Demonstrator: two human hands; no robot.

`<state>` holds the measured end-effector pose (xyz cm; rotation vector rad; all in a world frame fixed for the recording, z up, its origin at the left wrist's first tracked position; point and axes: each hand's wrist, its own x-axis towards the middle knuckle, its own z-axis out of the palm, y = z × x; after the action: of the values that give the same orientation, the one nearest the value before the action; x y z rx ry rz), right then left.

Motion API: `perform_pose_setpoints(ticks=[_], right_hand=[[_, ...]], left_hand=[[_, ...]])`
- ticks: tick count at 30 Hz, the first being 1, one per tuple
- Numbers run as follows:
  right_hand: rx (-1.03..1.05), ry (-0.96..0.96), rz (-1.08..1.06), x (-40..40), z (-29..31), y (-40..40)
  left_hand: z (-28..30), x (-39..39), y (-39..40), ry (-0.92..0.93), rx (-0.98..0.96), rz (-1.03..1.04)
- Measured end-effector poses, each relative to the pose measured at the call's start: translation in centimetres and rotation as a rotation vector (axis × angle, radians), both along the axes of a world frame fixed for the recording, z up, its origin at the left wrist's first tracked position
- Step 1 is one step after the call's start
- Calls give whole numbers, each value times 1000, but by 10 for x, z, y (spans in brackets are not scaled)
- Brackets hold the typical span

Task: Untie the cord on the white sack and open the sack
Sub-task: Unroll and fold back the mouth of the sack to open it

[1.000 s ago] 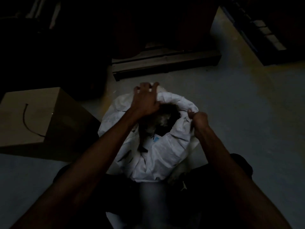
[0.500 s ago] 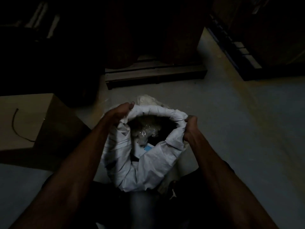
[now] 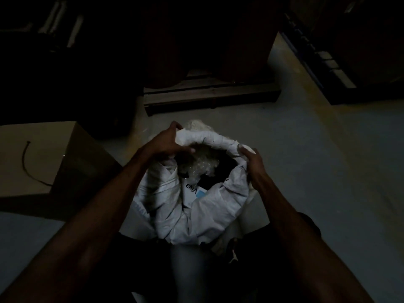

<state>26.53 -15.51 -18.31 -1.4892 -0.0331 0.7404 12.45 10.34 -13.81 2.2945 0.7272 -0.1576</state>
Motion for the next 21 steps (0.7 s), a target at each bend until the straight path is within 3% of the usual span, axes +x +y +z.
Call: perform_pose_setpoints(ticks=[3,5,7,12,15,17,21], right_hand=[[-357,-293,-43,-3,-18,-3],[-460,-357,-101,-3,-24,0],[-493,-322,-133,-5,-22,4],[-424,-197,-138,10,-27,5],[-547,-206,-153,5,-33,2],[-735,-369,-228,-16,-26,5],[-984,-1021,-142,-78,-24,12]], left_hand=[[-11,-14,5,-80,302,-87],[-20,-21,8,-87,550,-137],[-30,-23,9,-96,619,-66],[-42,-22,-1,-187,272,136],[-46,-26,7,-79,42,158],[-47,-29,15,-28,-66,207],[-46,-32,9,-63,-51,167]])
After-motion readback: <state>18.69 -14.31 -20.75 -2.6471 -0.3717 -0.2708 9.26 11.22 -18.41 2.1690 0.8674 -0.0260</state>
